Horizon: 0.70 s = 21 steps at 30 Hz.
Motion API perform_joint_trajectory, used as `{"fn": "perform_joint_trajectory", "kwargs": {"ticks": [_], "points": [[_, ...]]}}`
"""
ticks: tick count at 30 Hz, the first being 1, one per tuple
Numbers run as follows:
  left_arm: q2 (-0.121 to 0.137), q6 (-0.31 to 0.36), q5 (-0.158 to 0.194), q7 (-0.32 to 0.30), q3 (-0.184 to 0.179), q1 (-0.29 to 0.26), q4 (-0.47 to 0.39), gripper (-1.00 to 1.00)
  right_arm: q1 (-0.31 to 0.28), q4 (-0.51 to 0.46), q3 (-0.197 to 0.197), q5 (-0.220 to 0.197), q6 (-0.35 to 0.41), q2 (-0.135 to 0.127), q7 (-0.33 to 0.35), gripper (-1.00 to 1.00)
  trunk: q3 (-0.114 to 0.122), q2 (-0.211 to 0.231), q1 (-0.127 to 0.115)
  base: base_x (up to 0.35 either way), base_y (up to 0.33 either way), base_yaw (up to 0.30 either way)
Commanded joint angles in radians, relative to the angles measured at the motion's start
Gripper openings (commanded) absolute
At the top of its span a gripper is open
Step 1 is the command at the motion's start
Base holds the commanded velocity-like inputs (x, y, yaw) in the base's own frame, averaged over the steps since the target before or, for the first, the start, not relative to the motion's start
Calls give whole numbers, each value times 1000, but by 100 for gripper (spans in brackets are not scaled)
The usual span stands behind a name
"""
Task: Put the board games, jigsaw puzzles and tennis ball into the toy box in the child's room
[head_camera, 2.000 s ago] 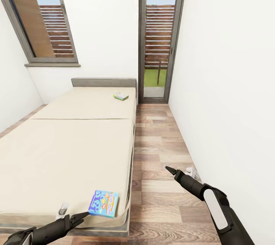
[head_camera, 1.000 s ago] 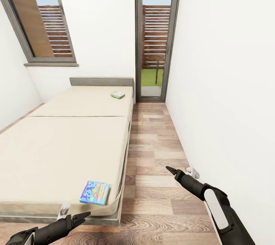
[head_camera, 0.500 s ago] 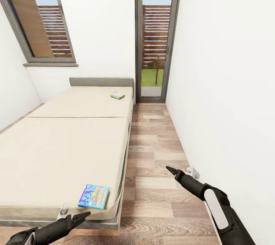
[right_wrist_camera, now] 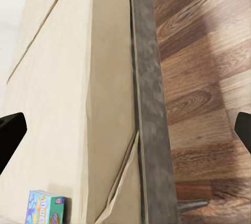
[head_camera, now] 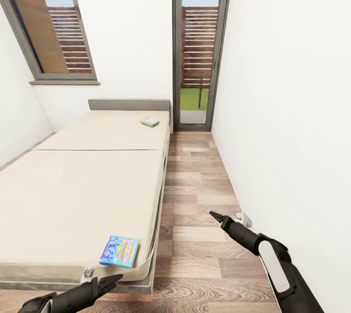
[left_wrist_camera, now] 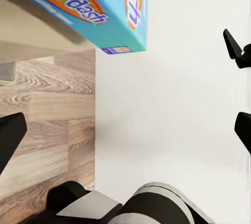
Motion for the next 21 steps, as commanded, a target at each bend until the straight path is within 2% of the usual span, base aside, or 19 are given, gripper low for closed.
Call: {"fn": "perform_joint_trajectory", "kwargs": {"ticks": [1,6,10,17,21], "points": [[-6,10,8,-8,7,0,2,100,0,-1,-1,-1,5,-1,4,100,-1,0,0,0,0,0],[-23,8,36,-20,29,0,6,100,0,-2,-1,-2,4,-5,10,100,-1,0,0,0,0,0],[-27,7,59,-24,35,1,7,100,0,-2,-2,-2,4,-6,12,100,-1,0,0,-40,0,0],[-28,8,98,-22,38,1,7,100,0,-2,-1,-2,4,-6,14,100,-1,0,0,-224,0,0],[-28,8,101,-22,38,1,7,100,0,-2,-1,-2,4,-6,14,100,-1,0,0,-126,0,0]]}}
